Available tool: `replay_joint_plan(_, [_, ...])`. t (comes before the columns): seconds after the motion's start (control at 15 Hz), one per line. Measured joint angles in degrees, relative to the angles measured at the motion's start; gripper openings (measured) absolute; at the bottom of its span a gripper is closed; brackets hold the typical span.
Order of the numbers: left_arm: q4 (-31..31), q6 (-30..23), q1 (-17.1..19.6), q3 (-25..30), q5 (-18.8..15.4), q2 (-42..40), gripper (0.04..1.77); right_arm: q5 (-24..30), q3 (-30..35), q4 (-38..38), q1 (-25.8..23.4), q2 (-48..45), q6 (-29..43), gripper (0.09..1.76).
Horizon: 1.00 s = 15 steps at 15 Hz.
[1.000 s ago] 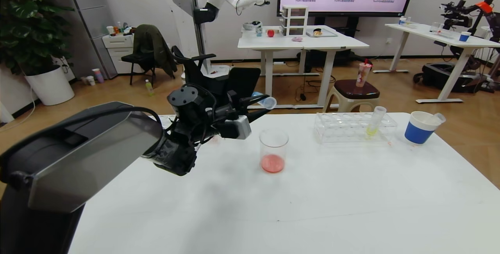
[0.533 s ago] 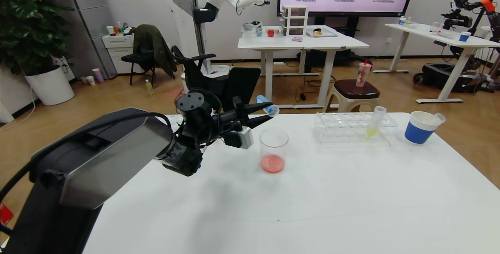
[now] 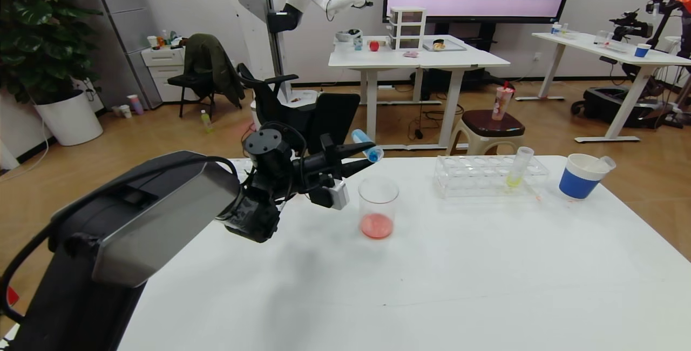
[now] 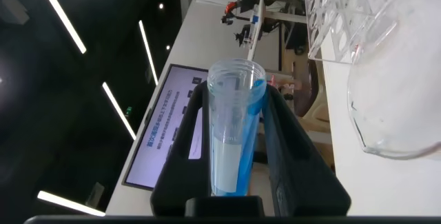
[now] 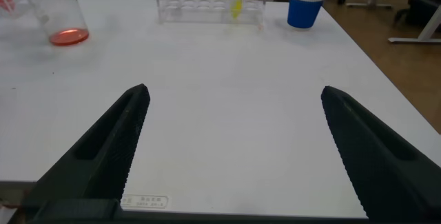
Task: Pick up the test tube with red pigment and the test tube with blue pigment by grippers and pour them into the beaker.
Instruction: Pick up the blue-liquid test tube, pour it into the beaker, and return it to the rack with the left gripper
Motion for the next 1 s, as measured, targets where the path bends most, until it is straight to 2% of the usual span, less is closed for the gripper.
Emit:
replay_joint_plan(0.53, [-0.04, 3.66, 1.05, -2.34, 0.00, 1.52, 0.48, 0.00, 0.00, 0.00, 0.00, 0.00, 0.01, 1.74])
replay_joint_plan(1.0, [-0.06, 10.78, 0.98, -2.65, -0.09, 2.10, 0.48, 0.00, 0.00, 0.00, 0.02, 0.00, 0.01, 1.74])
